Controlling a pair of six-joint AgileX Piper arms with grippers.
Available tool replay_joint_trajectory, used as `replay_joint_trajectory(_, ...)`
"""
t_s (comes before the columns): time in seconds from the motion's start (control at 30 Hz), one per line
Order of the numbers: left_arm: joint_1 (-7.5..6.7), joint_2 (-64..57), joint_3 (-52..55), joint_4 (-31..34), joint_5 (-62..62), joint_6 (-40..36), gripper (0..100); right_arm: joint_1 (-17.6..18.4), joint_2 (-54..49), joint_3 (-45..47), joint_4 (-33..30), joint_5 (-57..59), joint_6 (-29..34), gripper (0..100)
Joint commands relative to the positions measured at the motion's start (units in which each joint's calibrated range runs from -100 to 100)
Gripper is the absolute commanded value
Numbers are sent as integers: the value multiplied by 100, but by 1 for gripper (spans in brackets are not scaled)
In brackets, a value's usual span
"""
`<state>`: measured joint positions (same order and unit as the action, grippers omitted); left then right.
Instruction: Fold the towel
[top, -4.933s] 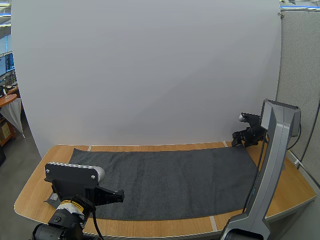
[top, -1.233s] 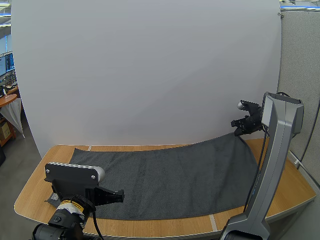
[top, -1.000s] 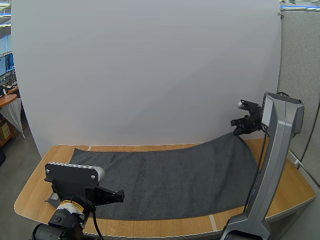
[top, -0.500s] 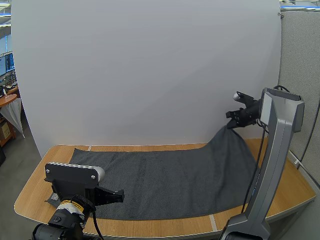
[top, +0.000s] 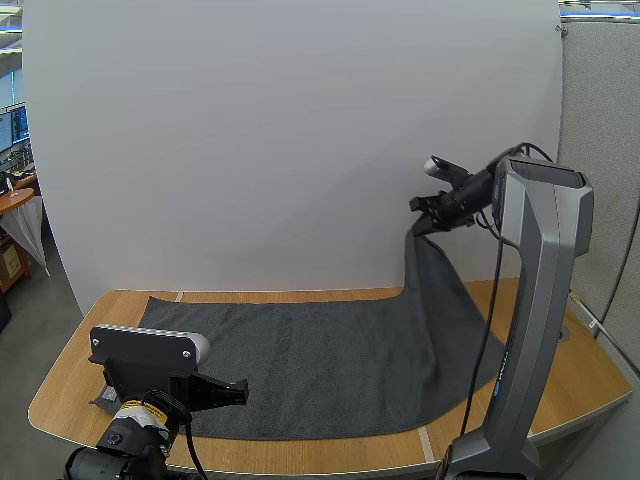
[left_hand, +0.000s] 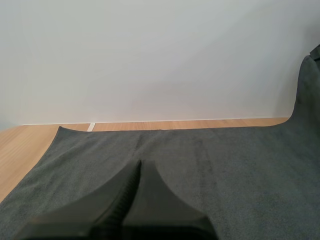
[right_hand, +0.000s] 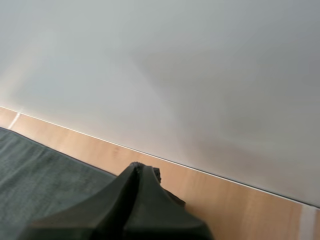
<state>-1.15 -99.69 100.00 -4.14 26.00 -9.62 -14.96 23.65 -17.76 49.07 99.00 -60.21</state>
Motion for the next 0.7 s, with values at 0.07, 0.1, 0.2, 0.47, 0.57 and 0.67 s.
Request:
replay_joint_trajectory(0.07, -20, -31, 0, -23, -132, -33, 0, 403, -482, 79, 73, 100, 321, 0)
replay_joint_trajectory(0.1, -20, -31, 0, -23, -132, -33, 0, 464, -584, 195, 73, 100, 321, 0)
replay_joint_trajectory(0.2, -20, -31, 0, -23, -132, -33, 0, 639, -1000, 653, 73, 100, 321, 0)
replay_joint_trajectory(0.47, -20, -31, 0, -23, -132, -33, 0, 1284, -1922, 1772, -270, -438, 544, 0)
replay_joint_trajectory(0.57, -20, -31, 0, -23, -132, -33, 0, 1569, -2162, 2046, -467, -938, 679, 0)
replay_joint_trajectory(0.67, -20, -31, 0, -23, -132, -33, 0, 1849, -2282, 2249, -646, -1412, 770, 0)
